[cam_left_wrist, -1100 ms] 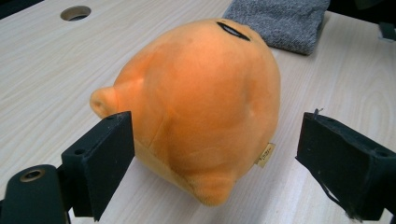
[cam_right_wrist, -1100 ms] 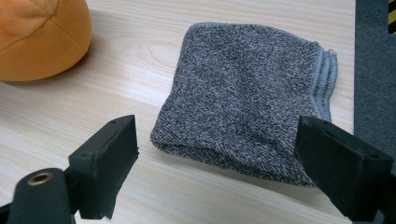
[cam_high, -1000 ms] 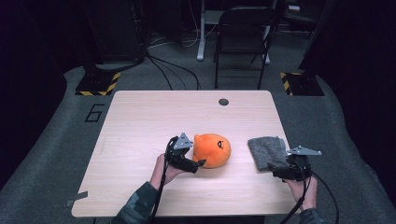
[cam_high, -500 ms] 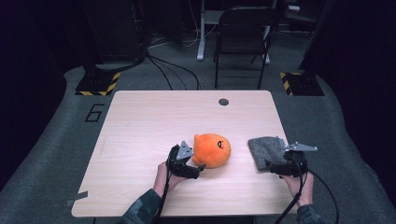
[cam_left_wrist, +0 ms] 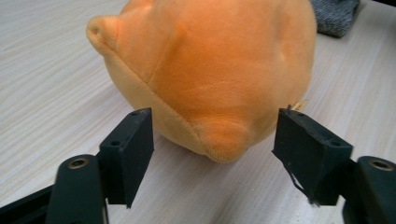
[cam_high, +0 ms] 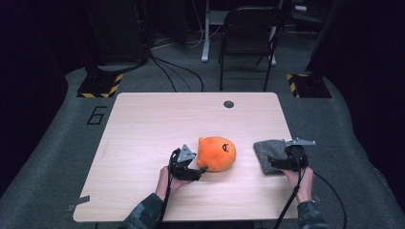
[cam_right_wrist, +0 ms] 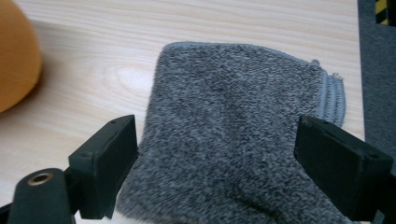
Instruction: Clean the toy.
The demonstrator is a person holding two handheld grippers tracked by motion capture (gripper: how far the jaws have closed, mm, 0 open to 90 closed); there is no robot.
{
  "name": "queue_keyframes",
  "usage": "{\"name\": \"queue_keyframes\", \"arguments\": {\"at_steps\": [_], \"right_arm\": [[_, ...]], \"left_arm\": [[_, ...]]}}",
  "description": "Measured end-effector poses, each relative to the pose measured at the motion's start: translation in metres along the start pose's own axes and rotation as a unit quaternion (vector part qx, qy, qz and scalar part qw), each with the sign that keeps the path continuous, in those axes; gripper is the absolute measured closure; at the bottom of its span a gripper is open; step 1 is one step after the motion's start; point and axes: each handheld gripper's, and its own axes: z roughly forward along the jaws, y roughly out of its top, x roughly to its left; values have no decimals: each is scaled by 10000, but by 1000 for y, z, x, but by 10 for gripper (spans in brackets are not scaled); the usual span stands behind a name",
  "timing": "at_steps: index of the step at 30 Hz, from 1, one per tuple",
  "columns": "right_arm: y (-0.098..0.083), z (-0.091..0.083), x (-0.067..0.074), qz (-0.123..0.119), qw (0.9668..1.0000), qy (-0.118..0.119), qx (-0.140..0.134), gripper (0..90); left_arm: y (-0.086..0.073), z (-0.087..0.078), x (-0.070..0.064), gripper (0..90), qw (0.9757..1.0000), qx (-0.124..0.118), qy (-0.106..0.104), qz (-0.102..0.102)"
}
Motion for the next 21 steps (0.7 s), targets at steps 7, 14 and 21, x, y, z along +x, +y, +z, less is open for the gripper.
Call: {"name": "queue_keyframes", "arguments": {"at_steps": [7, 14, 21], "right_arm": [[2, 14, -2, 106, 9998, -102, 124, 122], [3, 37, 4, -40, 9986, -251, 457, 131], [-3, 45, 3, -21, 9974, -234, 684, 288]], "left_arm": [[-4, 3, -4, 442, 10000, -39, -3, 50], [-5, 4, -5, 585, 10000, -52, -18, 17], [-6, 4, -5, 650, 9999, -87, -18, 57]]}}
